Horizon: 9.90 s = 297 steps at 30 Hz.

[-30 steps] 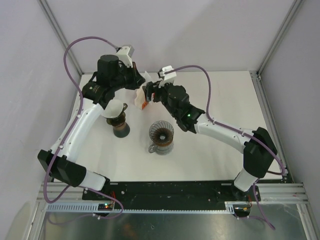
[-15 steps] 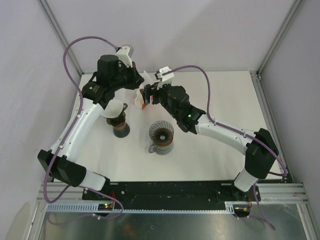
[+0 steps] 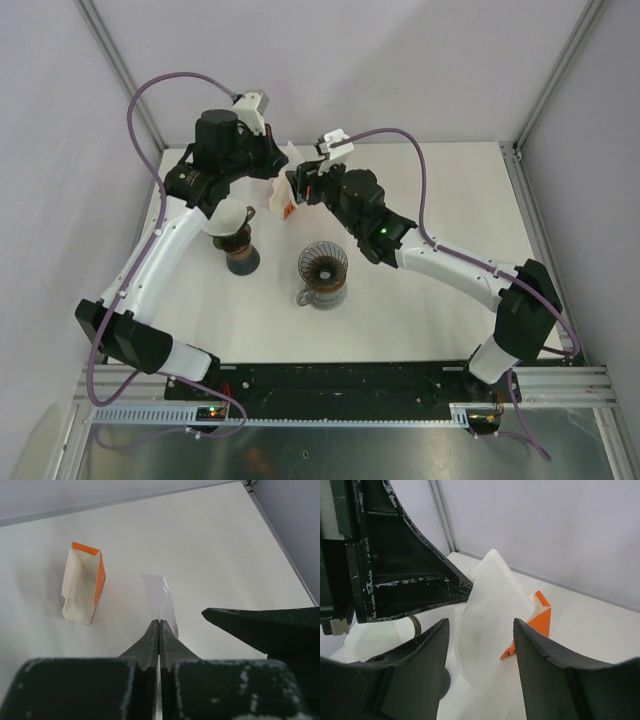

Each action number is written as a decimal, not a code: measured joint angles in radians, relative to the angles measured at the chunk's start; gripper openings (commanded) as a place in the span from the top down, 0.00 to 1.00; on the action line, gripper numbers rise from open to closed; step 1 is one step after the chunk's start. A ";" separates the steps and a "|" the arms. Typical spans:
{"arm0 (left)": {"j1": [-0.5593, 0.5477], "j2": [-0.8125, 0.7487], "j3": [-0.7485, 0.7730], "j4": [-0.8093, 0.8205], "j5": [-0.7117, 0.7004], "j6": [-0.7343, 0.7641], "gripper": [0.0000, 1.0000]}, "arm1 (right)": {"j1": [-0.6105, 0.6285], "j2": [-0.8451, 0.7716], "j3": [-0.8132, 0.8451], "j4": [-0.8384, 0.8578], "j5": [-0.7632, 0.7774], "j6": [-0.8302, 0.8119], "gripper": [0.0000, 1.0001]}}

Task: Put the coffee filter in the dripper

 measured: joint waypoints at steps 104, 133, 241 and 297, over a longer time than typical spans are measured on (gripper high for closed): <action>0.047 -0.114 -0.098 -0.095 0.019 0.234 0.21 | 0.054 0.372 0.810 -1.666 -0.214 -0.011 1.00; 0.140 -0.100 -0.128 -0.097 -0.005 0.243 0.21 | 0.055 0.440 0.797 -1.666 -0.219 -0.049 1.00; 0.152 -0.099 -0.131 -0.097 0.032 0.244 0.19 | 0.114 0.256 0.368 -1.312 -0.247 -0.044 1.00; 0.161 -0.099 -0.131 -0.097 0.030 0.244 0.19 | 0.161 0.241 0.479 -1.357 -0.079 -0.032 1.00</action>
